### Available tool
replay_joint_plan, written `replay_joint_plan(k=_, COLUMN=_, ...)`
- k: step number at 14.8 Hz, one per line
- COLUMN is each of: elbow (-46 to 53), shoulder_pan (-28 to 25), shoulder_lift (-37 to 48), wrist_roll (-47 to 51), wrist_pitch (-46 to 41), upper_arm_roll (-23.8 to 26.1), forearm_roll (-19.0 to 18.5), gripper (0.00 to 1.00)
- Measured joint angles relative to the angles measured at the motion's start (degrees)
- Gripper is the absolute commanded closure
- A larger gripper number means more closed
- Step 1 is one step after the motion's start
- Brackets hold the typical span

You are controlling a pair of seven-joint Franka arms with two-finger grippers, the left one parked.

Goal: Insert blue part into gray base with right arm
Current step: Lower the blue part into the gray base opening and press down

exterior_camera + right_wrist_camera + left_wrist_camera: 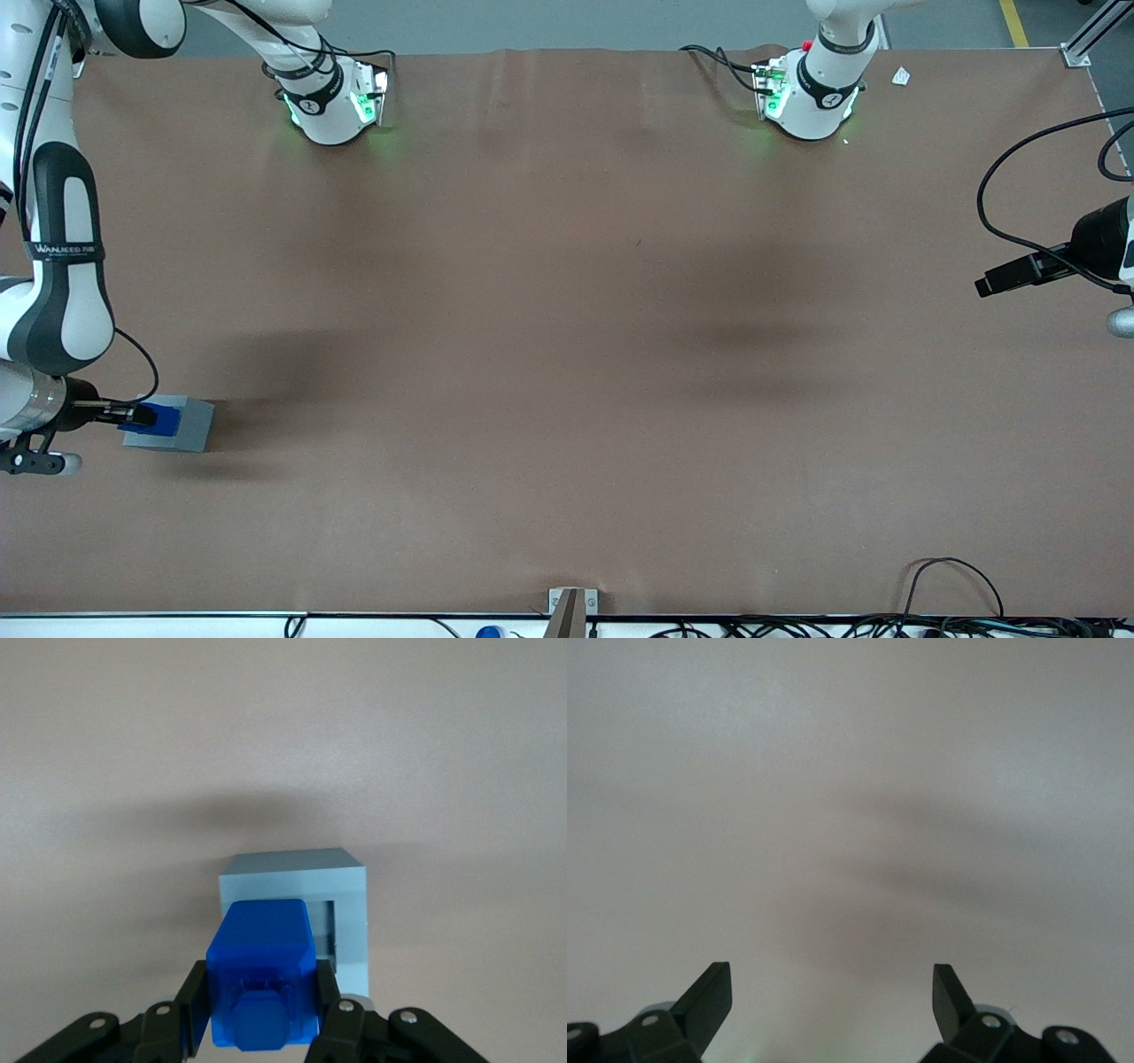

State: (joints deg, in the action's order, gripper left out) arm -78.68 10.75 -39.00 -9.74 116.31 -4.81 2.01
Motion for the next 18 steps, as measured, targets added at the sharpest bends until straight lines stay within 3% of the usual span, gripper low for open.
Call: replay_joint_plan(k=18, elbow=1.4, shoulder_pan=1.5, shoulder_lift=-0.7, wrist_roll=-1.2, wrist_pitch=-2.4, upper_arm_roll=0.1, forearm_roll=0.0, gripper=1.0)
